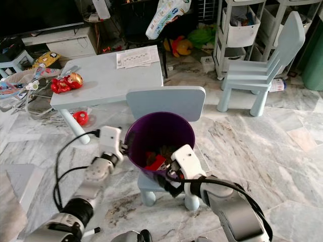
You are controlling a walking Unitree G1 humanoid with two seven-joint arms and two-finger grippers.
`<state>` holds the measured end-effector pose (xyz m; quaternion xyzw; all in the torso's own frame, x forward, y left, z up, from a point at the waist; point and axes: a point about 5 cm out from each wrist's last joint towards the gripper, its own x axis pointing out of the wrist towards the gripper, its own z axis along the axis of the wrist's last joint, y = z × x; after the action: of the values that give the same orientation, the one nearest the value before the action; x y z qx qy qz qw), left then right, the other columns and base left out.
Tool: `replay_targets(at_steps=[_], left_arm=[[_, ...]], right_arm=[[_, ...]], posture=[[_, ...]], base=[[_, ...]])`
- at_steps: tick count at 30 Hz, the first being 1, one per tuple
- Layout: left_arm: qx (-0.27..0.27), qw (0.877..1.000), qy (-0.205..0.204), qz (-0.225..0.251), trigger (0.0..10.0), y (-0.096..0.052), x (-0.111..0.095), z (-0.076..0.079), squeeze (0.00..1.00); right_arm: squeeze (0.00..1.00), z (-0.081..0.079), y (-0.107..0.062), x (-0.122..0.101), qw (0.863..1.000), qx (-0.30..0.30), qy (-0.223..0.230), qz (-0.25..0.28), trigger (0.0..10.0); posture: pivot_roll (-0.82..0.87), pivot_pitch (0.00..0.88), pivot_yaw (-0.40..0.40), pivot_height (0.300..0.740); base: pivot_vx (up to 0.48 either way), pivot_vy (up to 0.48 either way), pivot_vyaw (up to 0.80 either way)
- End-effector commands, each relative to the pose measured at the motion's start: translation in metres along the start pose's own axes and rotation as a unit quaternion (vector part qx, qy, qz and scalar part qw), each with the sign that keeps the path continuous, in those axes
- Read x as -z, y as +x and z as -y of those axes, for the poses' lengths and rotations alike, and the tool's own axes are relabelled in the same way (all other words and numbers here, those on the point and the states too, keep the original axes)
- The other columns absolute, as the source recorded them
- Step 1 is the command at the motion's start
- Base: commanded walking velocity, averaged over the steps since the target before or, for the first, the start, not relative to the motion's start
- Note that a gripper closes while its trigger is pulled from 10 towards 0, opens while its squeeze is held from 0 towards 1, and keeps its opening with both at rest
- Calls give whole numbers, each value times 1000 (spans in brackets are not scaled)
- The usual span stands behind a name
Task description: Picking trash to rubbish bin
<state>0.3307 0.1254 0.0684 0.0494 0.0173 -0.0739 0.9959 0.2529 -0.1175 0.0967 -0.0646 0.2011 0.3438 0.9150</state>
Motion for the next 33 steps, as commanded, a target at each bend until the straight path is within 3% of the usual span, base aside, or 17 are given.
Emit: replay_targets(at_steps=[1, 6, 9, 14, 19, 20, 21, 22, 33], left_arm=[[-42, 999, 21, 19, 10000, -3, -5, -17, 1000], [-74, 996, 32, 41, 10000, -8, -10, -31, 1000], [-95, 993, 39, 59, 10000, -14, -17, -41, 1000], [-149, 986, 36, 69, 10000, -23, -25, -53, 1000], [-176, 982, 1, 65, 10000, -26, -31, -59, 1000], [-177, 982, 0, 66, 10000, -26, -34, -59, 576], [-177, 982, 0, 67, 10000, -26, -35, -59, 576], [-183, 980, 12, 73, 10000, -26, -40, -59, 0], [-180, 979, -2, 98, 10000, -23, -64, -56, 0]], right_arm=[[639, 9, 3, -12, 998, 48, -16, 37, 10000], [639, 23, 3, -31, 988, 119, -20, 95, 10000], [635, 34, -1, -49, 971, 175, -48, 155, 10000], [631, 41, -3, -63, 956, 210, -41, 202, 10000], [651, 44, -1, -72, 947, 221, -44, 228, 10000], [651, 44, -1, -72, 946, 222, -45, 230, 10000], [651, 44, 0, -72, 946, 223, -47, 232, 10000], [675, 46, 0, -72, 944, 231, -56, 230, 10000], [675, 48, 0, -75, 938, 239, -53, 246, 10000]], posture=[[-89, 64, 119, 740], [-82, 62, 114, 740], [-67, 61, 107, 740], [-57, 61, 103, 740], [-48, 59, 95, 740], [-48, 59, 95, 740], [-48, 59, 95, 740], [-48, 58, 94, 740], [-49, 61, 96, 740]], base=[[0, 0, 0], [0, 0, 0], [0, 0, 0], [0, 0, 0], [0, 0, 0], [0, 0, 0], [0, 0, 0], [0, 0, 800], [0, 0, 800]])
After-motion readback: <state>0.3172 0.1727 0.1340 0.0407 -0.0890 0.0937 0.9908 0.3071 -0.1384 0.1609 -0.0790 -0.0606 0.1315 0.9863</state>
